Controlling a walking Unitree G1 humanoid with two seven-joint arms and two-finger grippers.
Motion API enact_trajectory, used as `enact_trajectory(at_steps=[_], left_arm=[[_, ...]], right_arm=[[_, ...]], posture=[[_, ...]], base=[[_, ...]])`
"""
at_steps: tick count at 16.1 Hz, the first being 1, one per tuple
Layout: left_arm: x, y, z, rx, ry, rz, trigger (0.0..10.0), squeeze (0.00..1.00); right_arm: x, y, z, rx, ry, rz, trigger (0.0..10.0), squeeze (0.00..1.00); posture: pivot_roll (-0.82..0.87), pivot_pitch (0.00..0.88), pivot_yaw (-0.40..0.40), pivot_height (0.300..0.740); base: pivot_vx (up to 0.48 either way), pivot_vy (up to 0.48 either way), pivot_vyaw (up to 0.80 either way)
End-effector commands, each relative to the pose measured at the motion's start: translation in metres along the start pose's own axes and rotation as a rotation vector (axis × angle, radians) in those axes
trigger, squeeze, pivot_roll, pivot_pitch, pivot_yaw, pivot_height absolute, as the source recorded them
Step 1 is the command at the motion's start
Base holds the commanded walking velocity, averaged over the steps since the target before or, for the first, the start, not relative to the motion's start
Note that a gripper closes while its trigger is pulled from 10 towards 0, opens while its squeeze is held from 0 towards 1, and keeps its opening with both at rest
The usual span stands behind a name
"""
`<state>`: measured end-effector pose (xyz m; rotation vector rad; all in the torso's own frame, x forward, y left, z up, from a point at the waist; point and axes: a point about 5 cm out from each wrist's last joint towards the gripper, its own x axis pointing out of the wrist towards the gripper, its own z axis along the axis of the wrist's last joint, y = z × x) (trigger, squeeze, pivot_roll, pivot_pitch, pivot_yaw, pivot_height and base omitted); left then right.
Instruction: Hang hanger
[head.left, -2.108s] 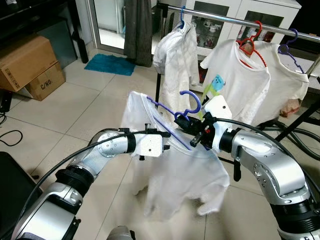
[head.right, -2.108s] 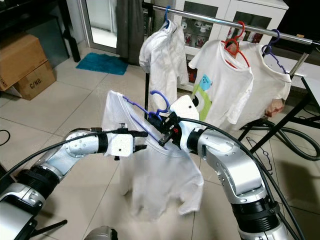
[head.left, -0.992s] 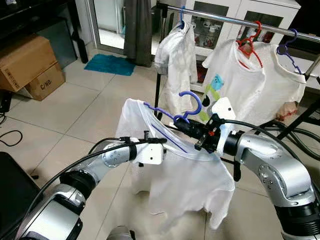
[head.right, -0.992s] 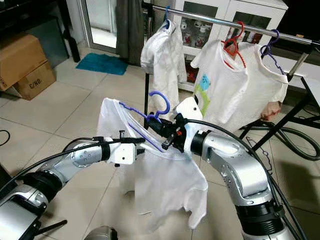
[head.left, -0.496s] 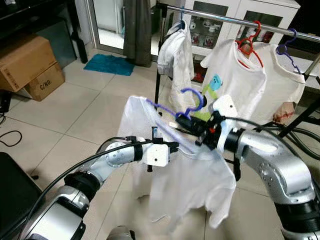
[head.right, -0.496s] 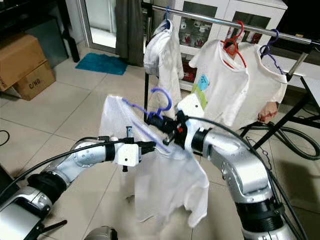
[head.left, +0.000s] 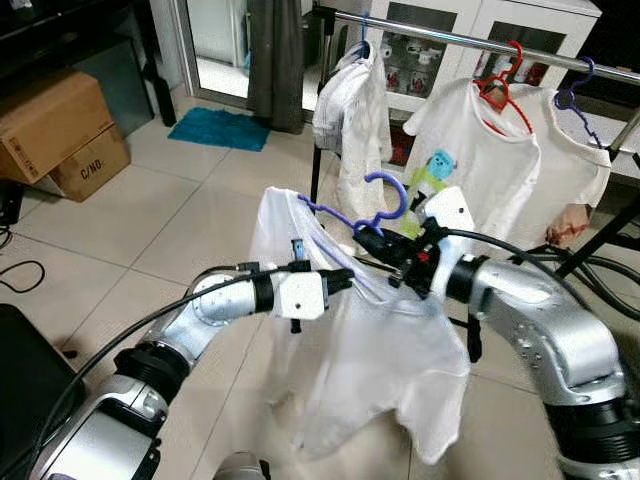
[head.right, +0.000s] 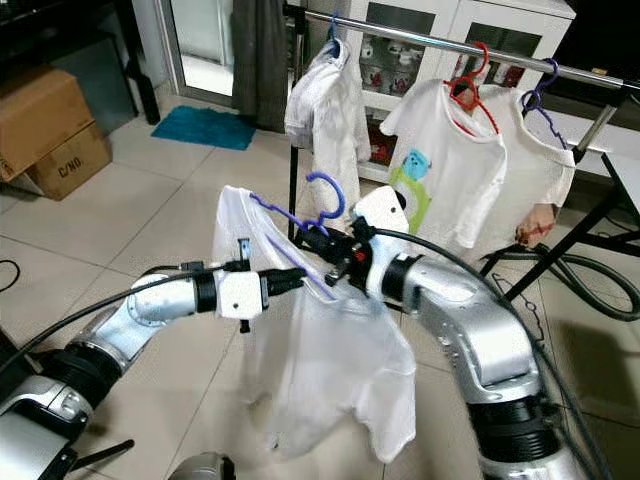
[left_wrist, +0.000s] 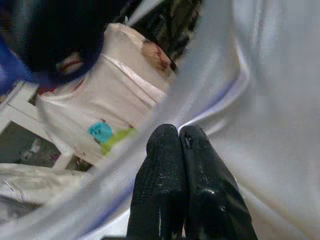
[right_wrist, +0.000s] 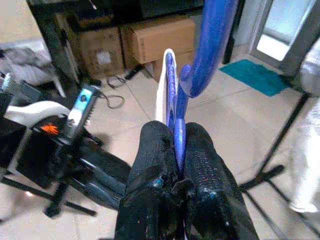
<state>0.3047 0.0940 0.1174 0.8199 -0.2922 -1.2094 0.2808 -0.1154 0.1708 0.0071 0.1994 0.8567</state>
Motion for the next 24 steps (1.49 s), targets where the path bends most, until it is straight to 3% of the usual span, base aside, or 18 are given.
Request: enact_trajectory(at_steps=[1, 3, 5, 9, 11, 14, 16, 18, 20, 22, 24], left_arm=[[0.004, 0.007, 0.009, 0.011, -0.042, 0.019, 0.0, 0.0], [0.01, 0.028, 0.026, 0.011, -0.121, 0.107, 0.0, 0.0], [0.016, 0.036, 0.035, 0.012, -0.154, 0.11, 0.0, 0.0], [0.027, 0.025, 0.044, -0.009, -0.196, 0.035, 0.0, 0.0], [0.029, 0.003, 0.046, -0.055, -0.193, -0.092, 0.0, 0.0], [0.012, -0.003, 0.024, -0.083, -0.081, -0.113, 0.0, 0.0], [-0.002, 0.0, 0.012, -0.109, -0.009, -0.104, 0.0, 0.0], [-0.02, 0.01, 0.004, -0.132, 0.053, -0.055, 0.0, 0.0], [-0.028, 0.019, 0.002, -0.128, 0.065, 0.01, 0.0, 0.0], [-0.038, 0.037, 0.004, -0.096, 0.058, 0.129, 0.0, 0.0], [-0.057, 0.056, -0.001, -0.053, 0.12, 0.219, 0.0, 0.0]], right_arm=[[0.0, -0.001, 0.01, 0.0, -0.031, -0.003, 0.0, 0.0], [0.017, 0.009, -0.009, -0.008, 0.085, -0.029, 0.0, 0.0], [0.029, 0.011, -0.013, 0.008, 0.117, -0.073, 0.0, 0.0], [0.04, 0.011, -0.004, 0.038, 0.09, -0.095, 0.0, 0.0], [0.04, 0.004, 0.003, 0.087, 0.046, -0.113, 0.0, 0.0], [0.022, -0.013, 0.0, 0.046, 0.055, -0.156, 0.0, 0.0], [0.012, -0.015, -0.001, -0.004, 0.062, -0.115, 0.0, 0.0], [0.001, -0.023, -0.006, -0.03, 0.095, -0.133, 0.0, 0.0], [-0.004, -0.03, -0.007, -0.031, 0.099, -0.171, 0.0, 0.0], [-0.011, -0.037, -0.009, -0.083, 0.127, -0.203, 0.0, 0.0], [-0.023, -0.042, -0.01, -0.181, 0.161, -0.184, 0.0, 0.0]], posture=[[0.0, 0.0, -0.047, 0.74], [0.0, 0.0, -0.046, 0.74], [0.0, 0.0, -0.044, 0.74], [0.0, 0.0, -0.044, 0.74], [0.01, 0.0, -0.046, 0.74], [0.0, 0.0, -0.044, 0.74], [0.01, 0.0, -0.045, 0.74], [0.01, 0.0, -0.047, 0.74], [0.01, 0.0, -0.051, 0.74], [0.01, 0.0, -0.051, 0.74], [0.02, 0.0, -0.057, 0.74]], base=[[0.0, 0.0, 0.0], [0.0, 0.0, 0.0], [0.0, 0.0, 0.0], [0.0, 0.0, 0.0], [0.0, 0.0, 0.0], [0.0, 0.0, 0.0], [0.0, 0.0, 0.0], [0.0, 0.0, 0.0], [0.0, 0.0, 0.0], [0.0, 0.0, 0.0], [0.0, 0.0, 0.0]])
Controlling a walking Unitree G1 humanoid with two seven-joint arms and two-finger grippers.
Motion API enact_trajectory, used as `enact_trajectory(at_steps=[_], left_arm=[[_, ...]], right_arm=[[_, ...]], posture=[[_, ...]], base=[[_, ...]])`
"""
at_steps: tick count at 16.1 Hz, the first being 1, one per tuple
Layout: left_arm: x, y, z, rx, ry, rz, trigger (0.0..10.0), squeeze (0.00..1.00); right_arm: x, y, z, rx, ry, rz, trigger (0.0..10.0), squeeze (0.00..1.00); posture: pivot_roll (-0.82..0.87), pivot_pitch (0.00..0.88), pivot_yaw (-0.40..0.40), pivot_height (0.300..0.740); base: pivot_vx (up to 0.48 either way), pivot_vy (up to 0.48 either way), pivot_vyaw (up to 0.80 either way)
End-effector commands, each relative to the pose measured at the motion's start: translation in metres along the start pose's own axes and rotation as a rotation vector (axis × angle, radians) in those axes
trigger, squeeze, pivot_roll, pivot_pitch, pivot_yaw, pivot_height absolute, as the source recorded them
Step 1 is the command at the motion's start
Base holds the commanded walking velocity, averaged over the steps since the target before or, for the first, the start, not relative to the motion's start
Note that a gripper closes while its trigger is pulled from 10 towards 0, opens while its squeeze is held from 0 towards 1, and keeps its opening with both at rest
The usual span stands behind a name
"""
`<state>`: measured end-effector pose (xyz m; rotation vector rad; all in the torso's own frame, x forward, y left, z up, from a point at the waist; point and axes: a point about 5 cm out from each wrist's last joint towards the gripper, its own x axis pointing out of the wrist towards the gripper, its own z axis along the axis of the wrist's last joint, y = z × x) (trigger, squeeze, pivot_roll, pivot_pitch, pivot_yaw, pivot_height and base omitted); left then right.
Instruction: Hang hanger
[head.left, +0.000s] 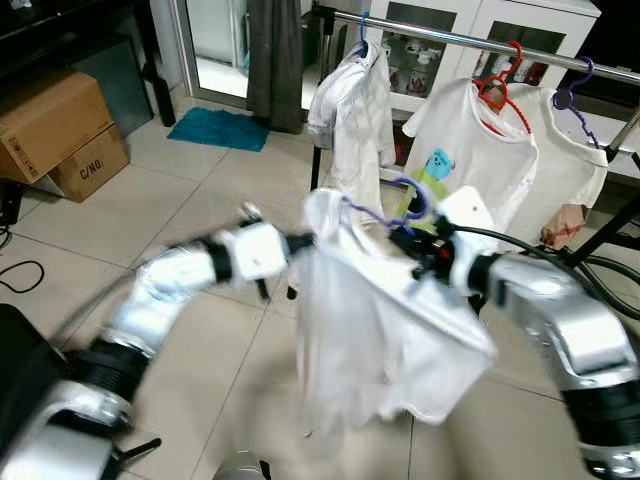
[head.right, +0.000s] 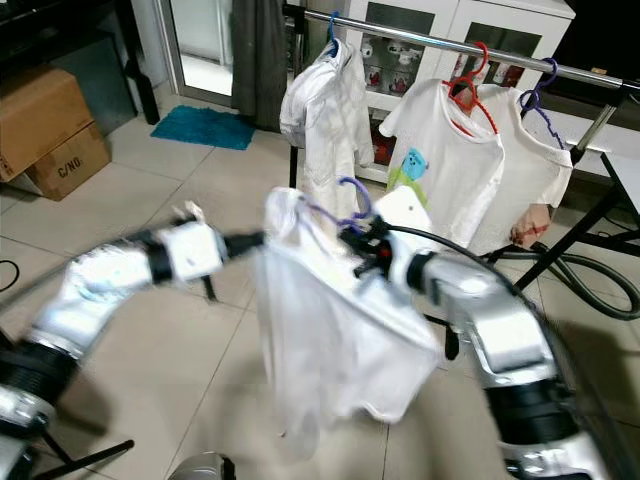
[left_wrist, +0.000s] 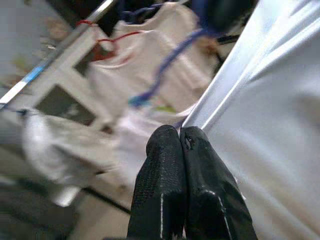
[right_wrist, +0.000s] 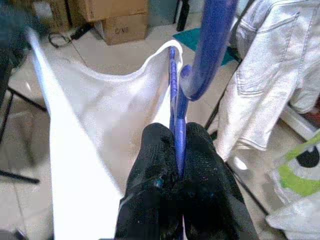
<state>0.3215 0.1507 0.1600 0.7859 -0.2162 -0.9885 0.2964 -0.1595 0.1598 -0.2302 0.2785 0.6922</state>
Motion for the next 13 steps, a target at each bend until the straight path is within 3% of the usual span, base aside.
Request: enact_trajectory(at_steps=[1, 4, 7, 10, 11, 13], left_arm=[[-0.005, 0.015, 0.002, 0.032, 0.014, 0.066, 0.0, 0.0], [-0.009, 0.036, 0.007, 0.09, 0.007, 0.174, 0.0, 0.0], [-0.008, 0.053, 0.01, 0.113, 0.018, 0.275, 0.0, 0.0], [-0.02, 0.059, -0.003, 0.104, 0.099, 0.31, 0.0, 0.0], [-0.02, 0.053, -0.009, 0.078, 0.117, 0.279, 0.0, 0.0], [-0.015, 0.04, -0.012, 0.043, 0.108, 0.227, 0.0, 0.0]], right_arm=[[-0.006, 0.0, 0.004, -0.046, -0.025, 0.034, 0.0, 0.0], [-0.012, 0.013, 0.001, -0.187, 0.029, 0.15, 0.0, 0.0], [-0.011, 0.025, -0.009, -0.211, 0.067, 0.219, 0.0, 0.0], [-0.018, 0.018, 0.003, -0.103, -0.047, 0.177, 0.0, 0.0], [-0.021, 0.013, 0.01, -0.025, -0.112, 0.152, 0.0, 0.0], [-0.021, 0.009, 0.014, 0.036, -0.148, 0.118, 0.0, 0.0]], posture=[[0.02, 0.0, -0.058, 0.74], [0.01, 0.0, -0.058, 0.74], [0.01, 0.0, -0.057, 0.74], [0.01, 0.0, -0.051, 0.74], [0.01, 0.0, -0.051, 0.74], [0.01, 0.0, -0.051, 0.74]], base=[[0.0, 0.0, 0.0], [0.0, 0.0, 0.0], [0.0, 0.0, 0.0], [0.0, 0.0, 0.0], [0.0, 0.0, 0.0], [0.0, 0.0, 0.0]])
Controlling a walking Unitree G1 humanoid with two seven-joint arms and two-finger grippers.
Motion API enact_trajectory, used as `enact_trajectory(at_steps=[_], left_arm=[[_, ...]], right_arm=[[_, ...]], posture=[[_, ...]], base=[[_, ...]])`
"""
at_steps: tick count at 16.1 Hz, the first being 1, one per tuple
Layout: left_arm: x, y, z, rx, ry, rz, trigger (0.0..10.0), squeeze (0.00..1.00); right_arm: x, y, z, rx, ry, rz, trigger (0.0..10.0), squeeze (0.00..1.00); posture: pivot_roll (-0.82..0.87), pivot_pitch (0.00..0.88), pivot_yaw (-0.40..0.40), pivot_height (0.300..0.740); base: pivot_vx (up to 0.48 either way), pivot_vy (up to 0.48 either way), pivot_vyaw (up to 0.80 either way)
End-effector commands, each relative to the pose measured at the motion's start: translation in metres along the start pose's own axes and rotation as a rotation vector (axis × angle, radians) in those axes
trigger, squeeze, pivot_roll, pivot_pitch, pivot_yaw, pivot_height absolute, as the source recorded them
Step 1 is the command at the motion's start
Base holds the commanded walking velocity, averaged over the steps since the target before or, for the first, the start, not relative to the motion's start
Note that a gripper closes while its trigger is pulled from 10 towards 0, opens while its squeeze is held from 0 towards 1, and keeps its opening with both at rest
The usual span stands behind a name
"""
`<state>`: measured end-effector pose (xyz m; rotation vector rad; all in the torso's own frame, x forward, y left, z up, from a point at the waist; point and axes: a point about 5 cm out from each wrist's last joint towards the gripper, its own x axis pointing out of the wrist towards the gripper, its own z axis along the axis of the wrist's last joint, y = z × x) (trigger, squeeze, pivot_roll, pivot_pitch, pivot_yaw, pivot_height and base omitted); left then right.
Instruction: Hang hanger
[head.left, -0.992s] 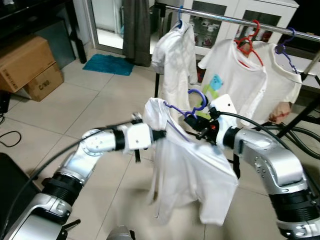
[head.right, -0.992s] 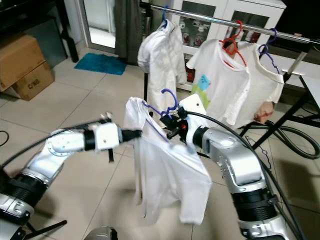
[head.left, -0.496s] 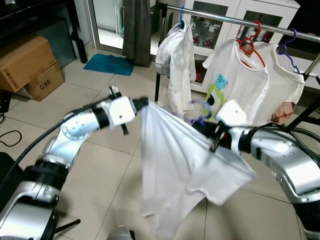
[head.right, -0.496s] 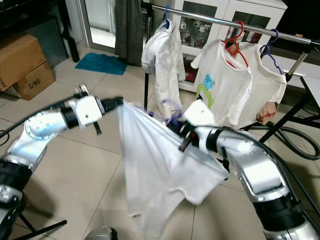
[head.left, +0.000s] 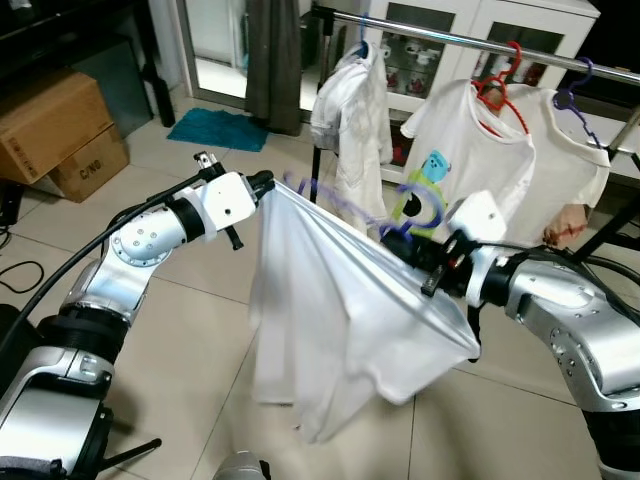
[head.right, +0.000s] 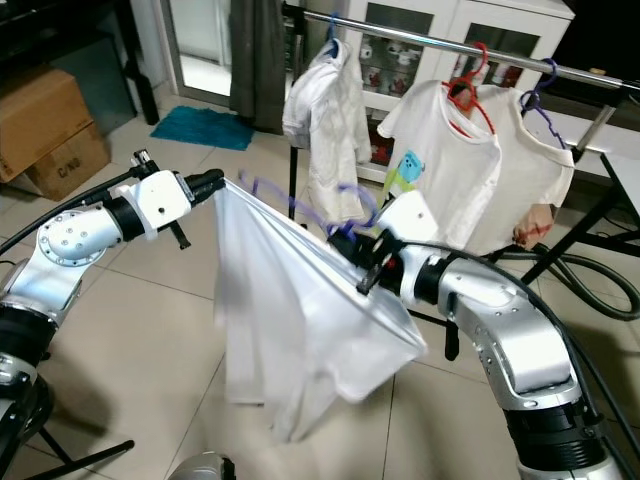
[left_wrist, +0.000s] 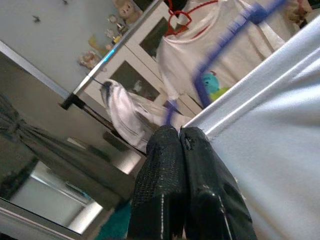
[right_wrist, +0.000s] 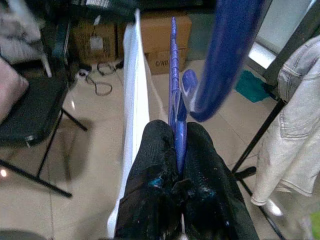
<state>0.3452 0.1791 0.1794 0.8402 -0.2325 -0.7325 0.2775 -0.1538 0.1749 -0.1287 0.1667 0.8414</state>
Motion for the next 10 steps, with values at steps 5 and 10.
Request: enact_trajectory(at_steps=[5, 10], left_arm=[[0.042, -0.061, 0.044, -0.212, -0.237, -0.161, 0.0, 0.0], [0.073, -0.117, 0.105, -0.35, -0.434, -0.412, 0.0, 0.0]], right_arm=[[0.021, -0.007, -0.004, 0.164, -0.011, -0.201, 0.0, 0.0], [0.055, -0.008, -0.006, 0.365, -0.07, -0.404, 0.0, 0.0]], posture=[[0.01, 0.0, -0.056, 0.74], [0.0, 0.0, -0.044, 0.74]], base=[[0.0, 0.0, 0.0], [0.0, 0.0, 0.0]])
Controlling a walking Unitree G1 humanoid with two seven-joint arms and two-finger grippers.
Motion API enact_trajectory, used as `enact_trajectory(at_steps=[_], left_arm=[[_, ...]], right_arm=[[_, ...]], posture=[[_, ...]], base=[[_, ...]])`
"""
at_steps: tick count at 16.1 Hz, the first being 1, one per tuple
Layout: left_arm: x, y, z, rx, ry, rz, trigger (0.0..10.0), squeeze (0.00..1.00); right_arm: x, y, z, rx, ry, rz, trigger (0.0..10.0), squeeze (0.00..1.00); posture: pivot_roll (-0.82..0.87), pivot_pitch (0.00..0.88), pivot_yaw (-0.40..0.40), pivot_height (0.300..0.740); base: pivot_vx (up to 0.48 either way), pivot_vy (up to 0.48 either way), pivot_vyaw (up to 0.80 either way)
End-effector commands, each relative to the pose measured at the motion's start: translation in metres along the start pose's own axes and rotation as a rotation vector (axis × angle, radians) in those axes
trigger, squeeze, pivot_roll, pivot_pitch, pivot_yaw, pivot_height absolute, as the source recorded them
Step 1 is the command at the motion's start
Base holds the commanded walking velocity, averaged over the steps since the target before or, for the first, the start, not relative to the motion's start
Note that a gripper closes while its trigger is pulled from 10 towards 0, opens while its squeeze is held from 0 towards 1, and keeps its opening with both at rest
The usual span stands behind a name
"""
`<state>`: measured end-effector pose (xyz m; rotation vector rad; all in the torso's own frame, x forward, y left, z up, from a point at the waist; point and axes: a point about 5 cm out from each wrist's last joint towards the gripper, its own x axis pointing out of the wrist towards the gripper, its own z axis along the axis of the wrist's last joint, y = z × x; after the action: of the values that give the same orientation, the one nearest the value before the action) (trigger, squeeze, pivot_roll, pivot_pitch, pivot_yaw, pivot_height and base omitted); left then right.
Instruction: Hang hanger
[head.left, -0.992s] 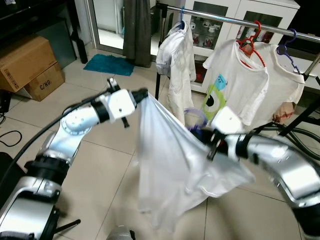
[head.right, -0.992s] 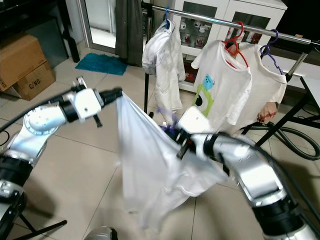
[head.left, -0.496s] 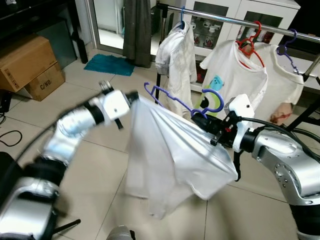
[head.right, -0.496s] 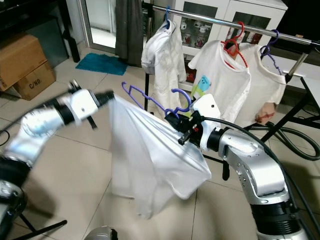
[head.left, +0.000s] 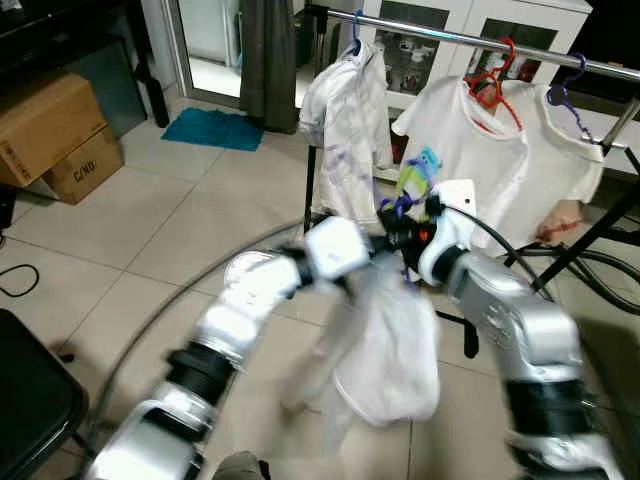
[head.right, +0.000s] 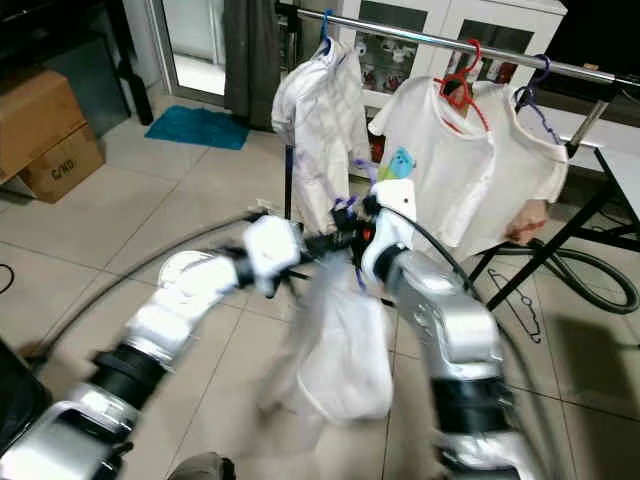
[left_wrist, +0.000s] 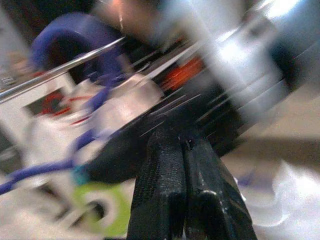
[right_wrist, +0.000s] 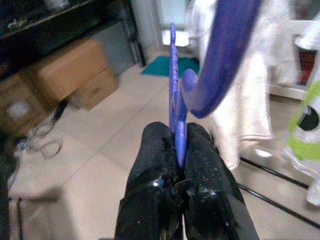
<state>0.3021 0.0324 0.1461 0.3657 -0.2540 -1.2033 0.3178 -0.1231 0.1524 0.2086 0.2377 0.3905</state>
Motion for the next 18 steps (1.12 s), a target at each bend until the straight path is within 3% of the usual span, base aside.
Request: enact_trajectory(at_steps=[1, 3, 4, 6, 7, 8, 9, 10, 11, 14, 15, 16, 17, 18], left_arm=[[0.015, -0.018, 0.014, 0.023, -0.053, -0.136, 0.0, 0.0], [0.009, -0.02, 0.012, -0.005, -0.042, -0.145, 0.0, 0.0], [0.005, -0.019, 0.01, -0.015, -0.03, -0.134, 0.0, 0.0], [-0.008, -0.01, 0.001, -0.029, 0.028, -0.062, 0.0, 0.0], [-0.022, -0.001, -0.007, -0.063, 0.075, 0.01, 0.0, 0.0], [-0.037, 0.004, -0.016, -0.103, 0.128, 0.056, 0.0, 0.0], [-0.048, 0.005, -0.023, -0.118, 0.172, 0.072, 0.0, 0.0], [-0.053, 0.005, -0.026, -0.12, 0.192, 0.078, 0.0, 0.0], [-0.068, 0.007, -0.033, -0.158, 0.227, 0.112, 0.0, 0.0], [-0.089, 0.013, -0.037, -0.244, 0.249, 0.211, 0.0, 0.0], [-0.101, 0.021, -0.044, -0.264, 0.301, 0.346, 0.0, 0.0], [-0.111, 0.026, -0.049, -0.31, 0.321, 0.469, 2.6, 0.0], [-0.116, 0.028, -0.051, -0.341, 0.325, 0.53, 10.0, 0.0], [-0.123, 0.032, -0.052, -0.405, 0.329, 0.637, 10.0, 0.0]], right_arm=[[0.004, -0.002, 0.009, 0.007, -0.049, -0.041, 0.0, 0.0], [0.004, -0.02, 0.029, 0.121, -0.217, -0.154, 0.0, 0.0], [0.003, -0.026, 0.034, 0.136, -0.245, -0.166, 0.0, 0.0], [0.0, -0.035, 0.03, 0.068, -0.202, -0.205, 0.0, 0.0], [-0.006, -0.044, 0.028, 0.022, -0.194, -0.24, 3.8, 0.0], [-0.012, -0.052, 0.029, 0.058, -0.22, -0.261, 10.0, 0.0], [-0.016, -0.056, 0.03, 0.117, -0.236, -0.259, 10.0, 0.0], [-0.017, -0.057, 0.03, 0.135, -0.243, -0.255, 10.0, 0.0], [-0.025, -0.068, 0.028, 0.125, -0.246, -0.311, 10.0, 0.0], [-0.041, -0.088, 0.01, -0.005, -0.145, -0.435, 10.0, 0.0], [-0.054, -0.091, -0.004, -0.047, -0.096, -0.47, 10.0, 0.0], [-0.066, -0.086, -0.016, -0.035, -0.065, -0.461, 10.0, 0.0], [-0.072, -0.083, -0.022, -0.059, -0.058, -0.48, 10.0, 0.0], [-0.082, -0.076, -0.029, -0.097, -0.058, -0.528, 10.0, 0.0]], posture=[[0.0, 0.0, -0.04, 0.74], [0.0, 0.0, -0.038, 0.74], [0.0, 0.0, -0.038, 0.74], [0.0, 0.0, -0.038, 0.74], [0.01, 0.0, -0.041, 0.74], [0.01, 0.0, -0.041, 0.74], [0.01, 0.0, -0.04, 0.74], [0.01, 0.0, -0.04, 0.74], [0.0, 0.0, -0.035, 0.74], [0.01, 0.0, -0.035, 0.74], [0.01, 0.0, -0.037, 0.74], [0.01, 0.0, -0.037, 0.74], [0.0, 0.0, -0.028, 0.74], [0.0, 0.0, -0.024, 0.74]], base=[[0.0, 0.0, 0.0], [0.0, 0.0, 0.0], [0.0, 0.0, 0.0], [0.0, 0.0, 0.0], [0.0, 0.0, 0.0], [0.0, 0.0, 0.0], [0.0, 0.0, 0.0], [0.0, 0.0, 0.0], [0.0, 0.0, 0.0], [0.0, 0.0, 0.0], [0.0, 0.0, -0.78], [0.0, 0.0, -0.8], [0.0, 0.0, -0.8], [0.0, 0.0, -0.8]])
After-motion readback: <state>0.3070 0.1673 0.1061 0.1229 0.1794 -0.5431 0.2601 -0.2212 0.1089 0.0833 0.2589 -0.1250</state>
